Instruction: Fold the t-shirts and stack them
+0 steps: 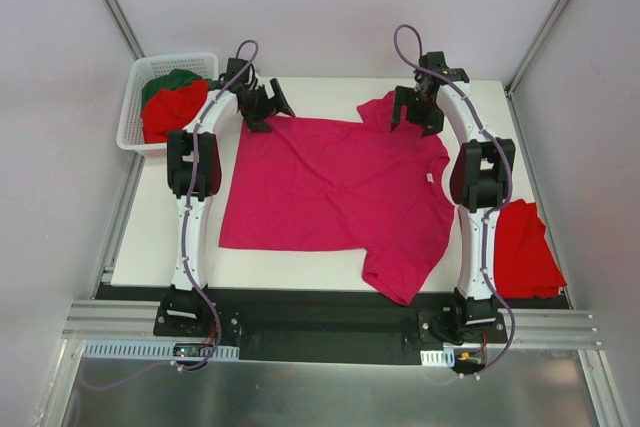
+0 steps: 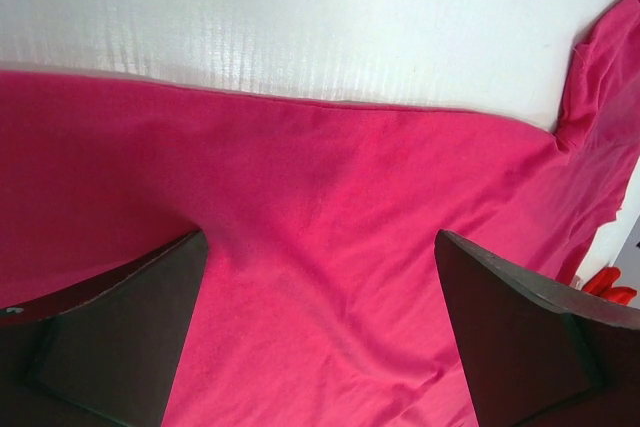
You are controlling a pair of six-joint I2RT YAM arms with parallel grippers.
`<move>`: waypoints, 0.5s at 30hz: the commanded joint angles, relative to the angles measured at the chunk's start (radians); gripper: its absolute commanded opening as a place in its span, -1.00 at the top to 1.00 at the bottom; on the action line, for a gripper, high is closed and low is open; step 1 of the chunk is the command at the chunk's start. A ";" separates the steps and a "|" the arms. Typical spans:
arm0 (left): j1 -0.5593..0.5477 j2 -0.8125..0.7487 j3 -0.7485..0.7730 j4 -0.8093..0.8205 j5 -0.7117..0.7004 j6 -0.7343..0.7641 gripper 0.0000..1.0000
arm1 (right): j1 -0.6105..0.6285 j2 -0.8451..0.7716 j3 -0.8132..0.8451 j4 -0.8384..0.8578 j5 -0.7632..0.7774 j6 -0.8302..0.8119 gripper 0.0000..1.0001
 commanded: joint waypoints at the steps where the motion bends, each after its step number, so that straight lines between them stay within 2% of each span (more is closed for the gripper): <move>1: -0.023 -0.051 -0.051 -0.026 -0.029 0.033 -0.99 | -0.008 -0.003 0.051 -0.001 0.117 -0.041 -0.93; 5: -0.023 -0.061 -0.054 -0.026 -0.035 0.039 -0.99 | -0.022 0.040 0.054 0.003 0.134 -0.057 -0.93; 15: -0.022 -0.060 -0.031 -0.027 -0.061 0.035 -0.98 | -0.066 0.114 0.052 0.023 0.059 -0.061 -0.93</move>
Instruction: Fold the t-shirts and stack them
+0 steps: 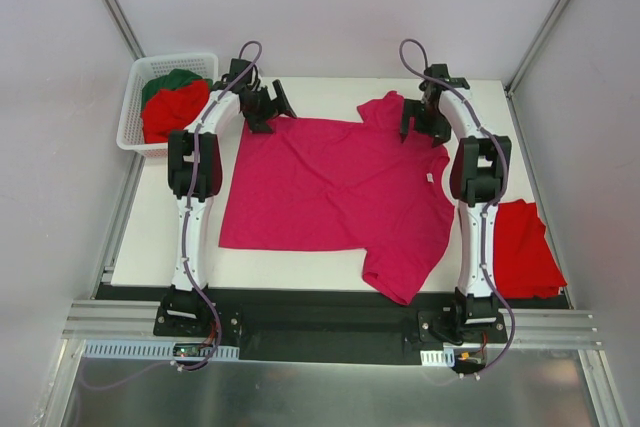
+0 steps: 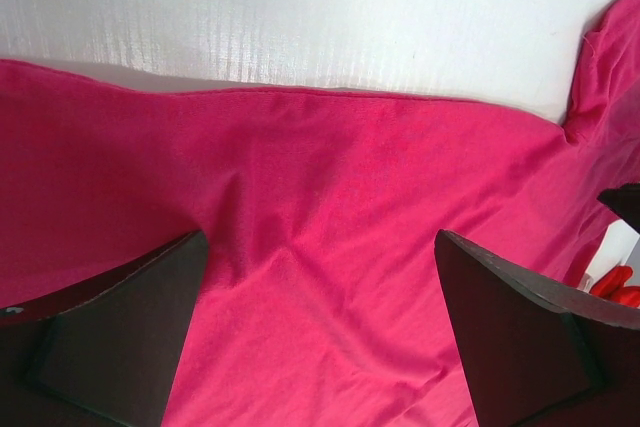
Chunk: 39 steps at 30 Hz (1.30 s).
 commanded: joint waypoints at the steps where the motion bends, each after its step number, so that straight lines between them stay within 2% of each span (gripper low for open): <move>1: -0.003 -0.043 -0.009 -0.034 -0.048 0.028 -0.99 | -0.026 0.013 0.034 0.010 -0.031 -0.014 -0.93; 30: 0.089 0.179 0.239 -0.033 -0.046 -0.083 -0.99 | -0.101 0.098 0.196 0.070 -0.140 0.028 -0.93; 39: 0.102 0.184 0.265 -0.028 -0.054 -0.086 -0.99 | -0.122 0.107 0.226 0.113 -0.164 0.035 -0.93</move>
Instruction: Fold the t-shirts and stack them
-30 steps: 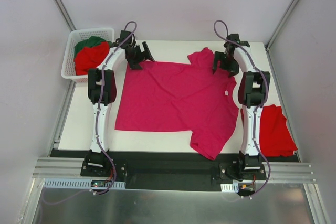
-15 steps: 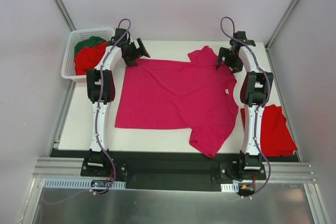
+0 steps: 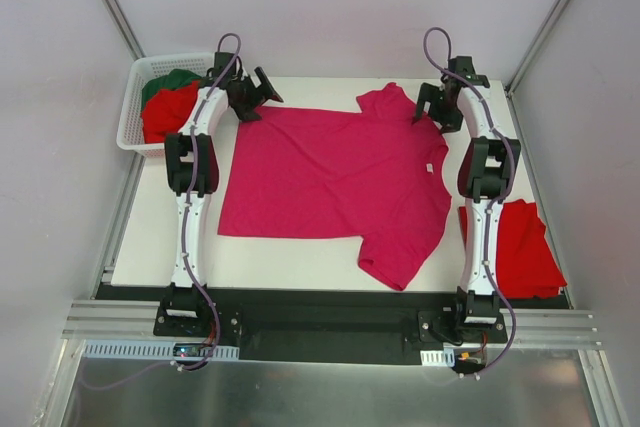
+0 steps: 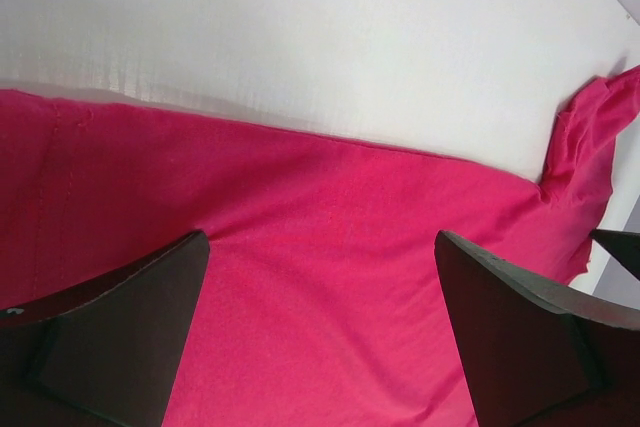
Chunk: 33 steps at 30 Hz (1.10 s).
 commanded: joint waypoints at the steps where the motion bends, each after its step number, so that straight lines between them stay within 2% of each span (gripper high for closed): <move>1: 0.015 0.030 0.012 -0.024 -0.030 0.006 -0.99 | -0.011 -0.005 0.054 0.042 -0.020 0.002 -0.93; 8: 0.010 -0.067 -0.043 -0.021 -0.019 0.018 -0.99 | 0.001 -0.077 0.051 0.068 -0.018 -0.025 -0.93; 13: -0.025 -0.283 -0.077 -0.021 -0.076 0.061 -0.99 | 0.035 -0.236 0.075 0.076 -0.034 -0.022 -0.93; 16: -0.069 -0.421 -0.129 -0.022 -0.082 0.104 -0.99 | 0.072 -0.344 0.004 0.071 -0.067 -0.005 -0.92; 19: -0.114 -0.567 -0.261 -0.022 -0.065 0.130 -0.99 | 0.104 -0.511 -0.180 0.048 -0.116 0.037 -0.93; 20: -0.126 -0.604 -0.355 -0.022 -0.053 0.130 -0.99 | 0.116 -0.602 -0.240 0.039 -0.113 0.041 -0.93; 21: -0.132 -0.675 -0.409 -0.022 -0.033 0.116 -0.99 | 0.128 -0.663 -0.389 0.041 -0.109 0.041 -0.93; 22: -0.135 -0.713 -0.468 -0.022 -0.011 0.115 -0.99 | 0.153 -0.716 -0.468 0.045 -0.091 0.041 -0.93; 23: -0.140 -0.754 -0.602 -0.022 -0.002 0.110 -0.99 | 0.164 -0.767 -0.563 0.062 -0.090 0.041 -0.93; 24: -0.142 -0.838 -0.675 -0.021 0.003 0.107 -0.99 | 0.175 -0.874 -0.725 0.068 -0.087 0.041 -0.93; 25: -0.142 -0.883 -0.747 -0.022 -0.011 0.113 -0.99 | 0.185 -0.919 -0.818 0.068 -0.095 0.073 -0.92; 26: -0.142 -0.932 -0.893 -0.022 -0.022 0.113 -0.99 | 0.187 -0.974 -0.895 0.067 -0.109 0.084 -0.93; 27: -0.142 -1.033 -0.961 -0.022 -0.027 0.130 -0.99 | 0.195 -1.067 -1.043 0.061 -0.101 0.089 -0.93; 28: -0.140 -1.085 -1.024 -0.022 -0.036 0.136 -0.98 | 0.217 -1.127 -1.110 0.056 -0.081 0.090 -0.93; 29: -0.140 -1.200 -1.150 -0.022 -0.065 0.133 -0.99 | 0.228 -1.183 -1.170 0.061 -0.074 0.095 -0.93; 31: -0.134 -1.305 -1.261 -0.022 -0.092 0.109 -0.99 | 0.265 -1.357 -1.326 0.064 -0.037 0.112 -0.93; 33: -0.122 -1.430 -1.394 -0.025 -0.088 0.089 -0.98 | 0.271 -1.451 -1.408 0.062 -0.055 0.123 -0.93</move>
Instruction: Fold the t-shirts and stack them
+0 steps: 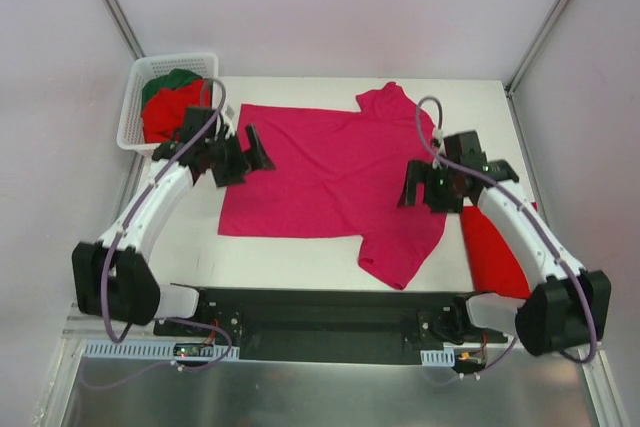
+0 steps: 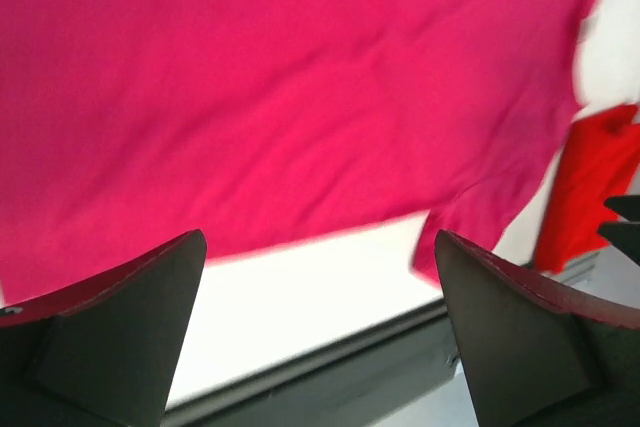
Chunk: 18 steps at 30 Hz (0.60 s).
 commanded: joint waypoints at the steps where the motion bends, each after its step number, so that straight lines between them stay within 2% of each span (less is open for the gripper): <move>1: 0.032 -0.229 -0.228 -0.022 -0.019 -0.020 -0.99 | 0.032 -0.253 -0.205 -0.030 -0.023 0.048 -0.93; 4: 0.032 -0.292 -0.336 -0.026 0.032 -0.046 -0.99 | 0.068 -0.307 -0.273 -0.050 -0.070 0.067 -0.93; 6: 0.032 -0.318 -0.390 -0.025 0.029 -0.064 -0.99 | 0.136 -0.364 -0.321 -0.067 -0.012 0.068 -0.93; 7: 0.032 -0.326 -0.404 -0.025 0.021 -0.064 -0.99 | 0.213 -0.385 -0.338 -0.053 0.054 0.085 -0.92; 9: 0.032 -0.349 -0.445 -0.025 0.007 -0.066 -0.99 | 0.292 -0.425 -0.399 -0.023 0.107 0.106 -0.93; 10: 0.032 -0.355 -0.457 -0.022 0.003 -0.064 -0.99 | 0.378 -0.427 -0.413 -0.001 0.178 0.111 -0.93; 12: 0.032 -0.370 -0.477 -0.023 0.007 -0.052 -0.98 | 0.514 -0.395 -0.428 0.013 0.292 0.113 -0.93; 14: 0.032 -0.398 -0.490 -0.023 0.012 -0.049 -0.99 | 0.590 -0.346 -0.416 0.011 0.418 0.110 -0.93; 15: 0.032 -0.409 -0.497 -0.023 0.013 -0.052 -0.99 | 0.661 -0.288 -0.389 0.005 0.461 0.111 -0.93; 16: 0.032 -0.421 -0.505 -0.023 0.018 -0.052 -0.99 | 0.694 -0.252 -0.372 -0.024 0.555 0.116 -0.93; 18: 0.032 -0.462 -0.516 -0.029 0.018 -0.049 -0.99 | 0.769 -0.162 -0.329 -0.062 0.643 0.143 -0.93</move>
